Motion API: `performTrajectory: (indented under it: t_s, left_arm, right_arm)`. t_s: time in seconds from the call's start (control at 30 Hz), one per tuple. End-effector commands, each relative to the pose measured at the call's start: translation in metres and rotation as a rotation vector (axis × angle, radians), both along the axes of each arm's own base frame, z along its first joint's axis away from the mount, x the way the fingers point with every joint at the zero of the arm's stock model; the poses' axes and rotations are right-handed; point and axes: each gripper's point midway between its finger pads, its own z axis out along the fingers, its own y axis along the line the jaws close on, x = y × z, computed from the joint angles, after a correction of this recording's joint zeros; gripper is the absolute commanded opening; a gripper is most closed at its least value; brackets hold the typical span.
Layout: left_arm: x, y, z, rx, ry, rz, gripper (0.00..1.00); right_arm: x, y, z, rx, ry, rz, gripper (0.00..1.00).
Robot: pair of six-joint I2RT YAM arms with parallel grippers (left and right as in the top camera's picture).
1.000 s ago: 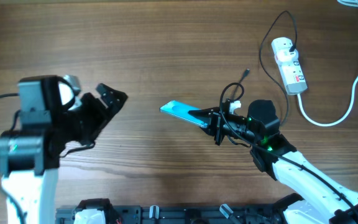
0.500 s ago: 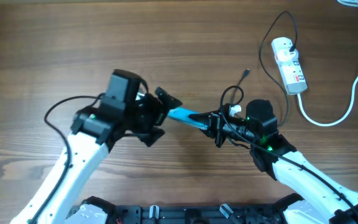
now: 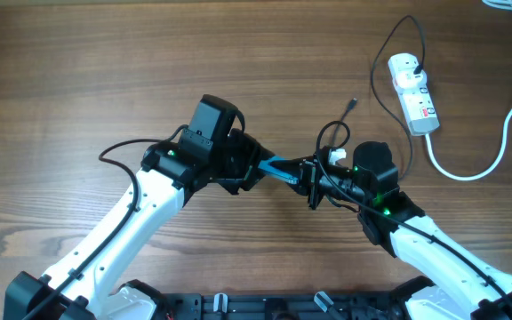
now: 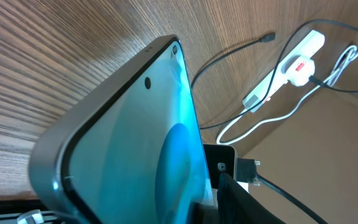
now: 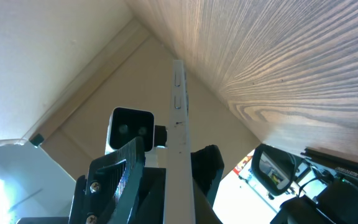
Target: Plug charger to phone and switch on socket
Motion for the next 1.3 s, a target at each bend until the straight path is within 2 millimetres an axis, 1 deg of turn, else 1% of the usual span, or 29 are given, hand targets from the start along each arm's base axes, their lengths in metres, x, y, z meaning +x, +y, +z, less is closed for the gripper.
performTrajectory:
  t_s: [0.0, 0.07, 0.1, 0.13, 0.17, 0.2, 0.27, 0.3, 0.33, 0.4, 0.47, 0.53, 0.57, 0.6, 0.63, 0.67, 0.7, 0.8, 0.83, 0.87, 0.9, 0.93, 0.97, 1.0, 1.03, 1.07, 1.17, 1.2, 1.27]
  left_arm:
    - [0.004, -0.002, 0.001, -0.003, -0.013, 0.014, 0.41]
    - [0.004, -0.003, -0.001, 0.011, -0.019, 0.014, 0.45]
    - [0.003, -0.004, -0.001, 0.012, -0.02, 0.012, 0.37]
    - [0.003, -0.004, -0.001, 0.012, -0.018, 0.012, 0.24]
    - [0.003, -0.004, -0.001, 0.011, -0.016, 0.015, 0.17]
    - [0.003, -0.004, -0.001, 0.008, -0.008, 0.023, 0.14]
    - [0.004, -0.005, -0.001, 0.006, -0.012, 0.024, 0.13]
    - [0.004, -0.005, -0.001, 0.006, -0.012, 0.024, 0.09]
    - [0.004, -0.005, -0.001, 0.006, -0.011, 0.024, 0.04]
    - [0.004, -0.004, -0.001, 0.003, -0.003, 0.037, 0.04]
    - [0.006, -0.003, -0.001, 0.008, -0.002, 0.055, 0.04]
    - [0.007, -0.001, -0.002, 0.019, -0.008, 0.063, 0.04]
    - [0.009, 0.002, -0.003, 0.03, -0.011, 0.072, 0.04]
    - [0.011, 0.007, -0.005, 0.045, -0.014, 0.083, 0.04]
    - [0.015, 0.016, -0.008, 0.082, -0.036, 0.083, 0.04]
    - [0.019, 0.024, -0.011, 0.114, -0.06, 0.074, 0.04]
    - [0.022, 0.034, -0.013, 0.138, -0.073, 0.065, 0.04]
    - [0.027, 0.075, -0.022, 0.205, -0.054, 0.071, 0.04]
    - [0.028, 0.086, -0.024, 0.209, -0.036, 0.088, 0.04]
    - [0.028, 0.094, -0.024, 0.199, -0.018, 0.103, 0.04]
    - [0.028, 0.101, -0.024, 0.179, 0.009, 0.125, 0.04]
    - [0.027, 0.103, -0.024, 0.162, 0.02, 0.131, 0.04]
    - [0.027, 0.101, -0.022, 0.142, 0.012, 0.104, 0.04]
    - [0.024, 0.095, -0.019, 0.116, -0.004, 0.053, 0.04]
    - [0.022, 0.09, -0.016, 0.093, -0.018, 0.011, 0.04]
    - [0.017, 0.079, -0.01, 0.037, -0.047, -0.073, 0.04]
    - [0.004, 0.057, 0.008, -0.104, -0.126, -0.25, 0.04]
    - [0.001, 0.053, 0.013, -0.135, -0.148, -0.289, 0.04]
    - [-0.003, 0.049, 0.017, -0.164, -0.172, -0.335, 0.04]
  right_arm:
    - [-0.007, 0.006, 0.01, 0.025, -0.01, 0.054, 0.06]
    - [-0.008, 0.006, 0.01, 0.025, -0.01, 0.054, 0.06]
    - [-0.008, 0.006, 0.01, 0.025, -0.01, 0.055, 0.06]
    - [-0.008, 0.006, 0.01, 0.025, -0.01, 0.055, 0.06]
    - [-0.008, 0.006, 0.01, 0.025, -0.01, 0.054, 0.06]
    - [-0.008, 0.006, 0.01, 0.025, -0.01, 0.054, 0.06]
    - [-0.008, 0.006, 0.01, 0.025, -0.01, 0.054, 0.06]
    - [-0.007, 0.006, 0.01, 0.025, -0.01, 0.054, 0.07]
    - [-0.008, 0.006, 0.01, 0.025, -0.01, 0.054, 0.09]
    - [-0.008, 0.006, 0.01, 0.025, -0.01, 0.055, 0.11]
    - [-0.008, 0.006, 0.01, 0.025, -0.01, 0.055, 0.16]
    - [-0.008, 0.006, 0.01, 0.025, -0.01, 0.055, 0.26]
    - [-0.008, 0.006, 0.01, 0.025, -0.009, 0.059, 0.38]
    - [-0.01, 0.007, 0.009, 0.024, -0.002, 0.065, 0.45]
    - [-0.012, 0.006, 0.006, 0.018, 0.015, 0.07, 0.55]
    - [-0.013, 0.006, 0.003, 0.012, 0.027, 0.072, 0.59]
    - [-0.014, 0.006, 0.001, 0.009, 0.036, 0.073, 0.66]
    - [-0.02, 0.002, -0.016, -0.029, 0.12, 0.07, 0.82]
    - [-0.022, 0.001, -0.021, -0.045, 0.141, 0.067, 0.84]
    - [-0.02, -0.003, -0.03, -0.094, 0.114, 0.056, 0.86]
    - [-0.014, -0.01, -0.041, -0.183, 0.014, 0.042, 0.9]
    - [-0.011, -0.013, -0.045, -0.24, -0.076, 0.055, 0.93]
    - [-0.005, -0.017, -0.048, -0.328, -0.247, 0.083, 1.0]
    - [0.002, -0.021, -0.05, -0.423, -0.41, 0.112, 1.0]
    - [0.005, -0.025, -0.053, -0.493, -0.52, 0.139, 1.0]
    - [0.008, -0.027, -0.054, -0.556, -0.632, 0.178, 0.99]
    - [0.013, -0.029, -0.053, -0.62, -0.738, 0.205, 0.99]
    - [0.017, -0.031, -0.051, -0.648, -0.757, 0.21, 0.99]
    - [0.027, -0.042, -0.052, -0.758, -0.728, 0.211, 0.99]
